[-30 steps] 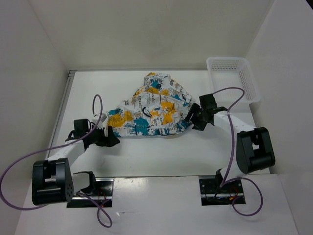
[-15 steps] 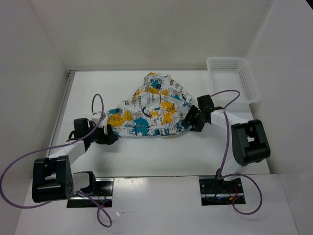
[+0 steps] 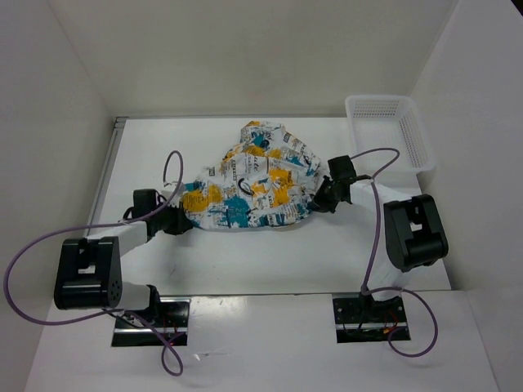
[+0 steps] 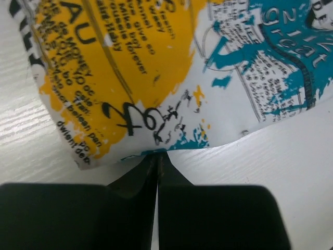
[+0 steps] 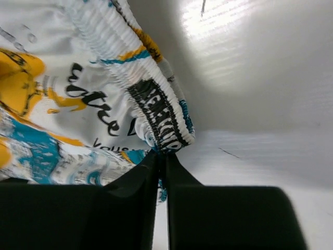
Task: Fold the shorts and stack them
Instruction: Flatten the shorts out
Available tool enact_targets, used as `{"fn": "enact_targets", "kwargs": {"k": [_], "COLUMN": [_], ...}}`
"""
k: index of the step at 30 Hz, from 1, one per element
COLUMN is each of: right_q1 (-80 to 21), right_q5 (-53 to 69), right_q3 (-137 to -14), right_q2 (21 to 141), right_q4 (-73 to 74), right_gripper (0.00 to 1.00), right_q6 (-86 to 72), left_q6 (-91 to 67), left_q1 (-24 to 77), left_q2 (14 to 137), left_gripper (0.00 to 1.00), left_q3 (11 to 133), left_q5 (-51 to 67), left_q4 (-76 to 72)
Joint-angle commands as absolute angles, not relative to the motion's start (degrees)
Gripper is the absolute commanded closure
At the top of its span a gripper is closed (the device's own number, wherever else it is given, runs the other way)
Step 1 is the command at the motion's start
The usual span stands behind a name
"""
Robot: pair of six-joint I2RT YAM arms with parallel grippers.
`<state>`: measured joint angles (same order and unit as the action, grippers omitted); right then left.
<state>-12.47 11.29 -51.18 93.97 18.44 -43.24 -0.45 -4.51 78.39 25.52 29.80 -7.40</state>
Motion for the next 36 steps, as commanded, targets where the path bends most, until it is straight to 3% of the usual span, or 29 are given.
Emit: {"fn": "enact_targets", "kwargs": {"k": [1,3,13,19,23,26,28,36], "right_q1": [-12.22,-12.22,-12.22,-12.22,-12.22,-12.22,-12.22,-12.22], "right_q5": [9.32,8.44,6.50,7.12,5.02,4.39,4.39,8.07], "right_q3": [-56.07,-59.05,-74.79,-68.93,-62.76,-58.46,-55.73,-51.07], "right_q2": [94.13,92.83,85.79,84.03,82.62,82.10,82.09,80.16], "right_q4": [16.78,18.10,29.00,28.48,27.95,27.95,27.95,27.95], "right_gripper": [0.93,1.00,1.00,1.00,1.00,1.00,1.00,1.00], "right_q6": [-43.68,-42.98,-35.43,-37.27,-38.32,-39.02,-39.55,-40.08], "left_q6": [0.00,0.00,0.00,0.00,0.00,0.00,0.00,0.00], "left_q1": [-4.39,-5.09,-7.73,-7.03,-2.57,2.26,4.38,11.06], "left_q2": [79.01,78.23,72.86,67.95,68.28,71.71,74.08,85.07], "left_gripper": [1.00,1.00,1.00,1.00,0.86,0.52,0.34,0.31], "left_q3": [32.57,36.11,55.53,47.57,40.96,39.46,39.46,40.16], "left_q5": [27.78,27.77,32.15,32.78,32.78,32.26,31.30,29.97], "left_q4": [0.86,4.64,9.66,16.52,18.98,18.46,16.53,9.49]}}
